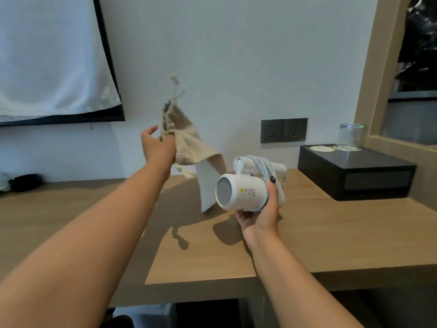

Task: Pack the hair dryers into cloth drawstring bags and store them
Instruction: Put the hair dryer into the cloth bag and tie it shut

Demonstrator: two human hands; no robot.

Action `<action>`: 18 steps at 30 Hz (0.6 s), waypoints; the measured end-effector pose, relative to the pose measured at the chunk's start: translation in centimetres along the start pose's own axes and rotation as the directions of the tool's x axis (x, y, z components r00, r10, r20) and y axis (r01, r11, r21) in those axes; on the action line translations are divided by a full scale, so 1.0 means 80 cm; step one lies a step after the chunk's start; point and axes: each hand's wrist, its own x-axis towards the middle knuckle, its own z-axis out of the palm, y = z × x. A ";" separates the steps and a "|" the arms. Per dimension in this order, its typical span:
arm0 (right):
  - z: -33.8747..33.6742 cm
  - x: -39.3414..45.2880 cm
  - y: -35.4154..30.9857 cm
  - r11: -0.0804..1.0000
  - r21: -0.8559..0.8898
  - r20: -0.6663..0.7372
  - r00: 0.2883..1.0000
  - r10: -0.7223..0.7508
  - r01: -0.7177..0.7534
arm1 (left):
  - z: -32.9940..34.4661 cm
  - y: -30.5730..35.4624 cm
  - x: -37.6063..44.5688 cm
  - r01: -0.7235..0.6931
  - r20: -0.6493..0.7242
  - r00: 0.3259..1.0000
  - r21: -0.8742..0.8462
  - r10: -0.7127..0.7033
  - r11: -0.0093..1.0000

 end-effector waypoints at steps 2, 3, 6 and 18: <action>0.000 0.002 -0.001 1.000 0.030 -0.008 1.000 0.011 -0.011 | -0.006 -0.001 0.005 0.014 -0.126 0.992 -0.089 -0.025 0.996; -0.001 0.003 -0.002 0.999 0.049 -0.018 1.000 0.013 -0.012 | -0.010 -0.009 0.001 0.027 -0.159 0.986 -0.072 -0.039 0.997; -0.002 0.003 -0.003 0.992 0.127 -0.047 0.999 0.013 -0.007 | -0.032 -0.079 -0.007 0.191 -0.121 0.975 0.048 -0.184 0.980; -0.001 0.004 -0.005 0.985 0.173 -0.084 0.996 0.000 0.014 | -0.095 -0.073 -0.117 -0.529 0.542 0.827 0.657 0.150 0.537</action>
